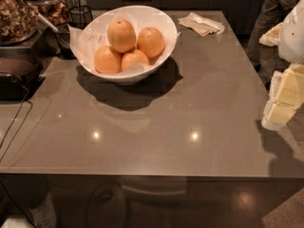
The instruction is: Pick orange from white bowl
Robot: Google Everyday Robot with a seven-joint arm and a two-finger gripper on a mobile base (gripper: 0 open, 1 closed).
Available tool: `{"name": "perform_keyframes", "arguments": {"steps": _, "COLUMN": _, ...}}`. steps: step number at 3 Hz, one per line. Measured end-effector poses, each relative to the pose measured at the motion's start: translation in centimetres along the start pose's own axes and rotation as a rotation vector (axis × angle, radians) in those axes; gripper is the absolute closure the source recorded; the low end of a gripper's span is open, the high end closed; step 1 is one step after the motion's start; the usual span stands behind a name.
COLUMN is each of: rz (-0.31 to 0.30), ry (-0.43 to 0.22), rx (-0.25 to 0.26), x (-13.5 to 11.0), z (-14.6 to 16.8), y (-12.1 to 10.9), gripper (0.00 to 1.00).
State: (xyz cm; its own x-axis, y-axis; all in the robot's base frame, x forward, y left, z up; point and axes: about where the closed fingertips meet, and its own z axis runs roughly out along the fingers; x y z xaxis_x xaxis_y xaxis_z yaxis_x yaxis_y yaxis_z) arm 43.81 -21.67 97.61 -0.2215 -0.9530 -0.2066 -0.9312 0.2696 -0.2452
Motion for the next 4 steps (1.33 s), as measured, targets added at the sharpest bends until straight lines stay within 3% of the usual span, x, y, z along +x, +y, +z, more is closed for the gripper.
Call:
{"name": "perform_keyframes", "arguments": {"steps": 2, "rz": 0.027, "ry": 0.011, "rx": -0.025, "x": -0.9, "z": 0.3, "y": -0.6, "gripper": 0.00}}
{"name": "perform_keyframes", "arguments": {"steps": 3, "rz": 0.064, "ry": -0.009, "rx": -0.072, "x": -2.8, "z": 0.8, "y": -2.4, "gripper": 0.00}}
{"name": "perform_keyframes", "arguments": {"steps": 4, "rz": 0.068, "ry": -0.005, "rx": -0.080, "x": -5.2, "z": 0.8, "y": -4.3, "gripper": 0.00}}
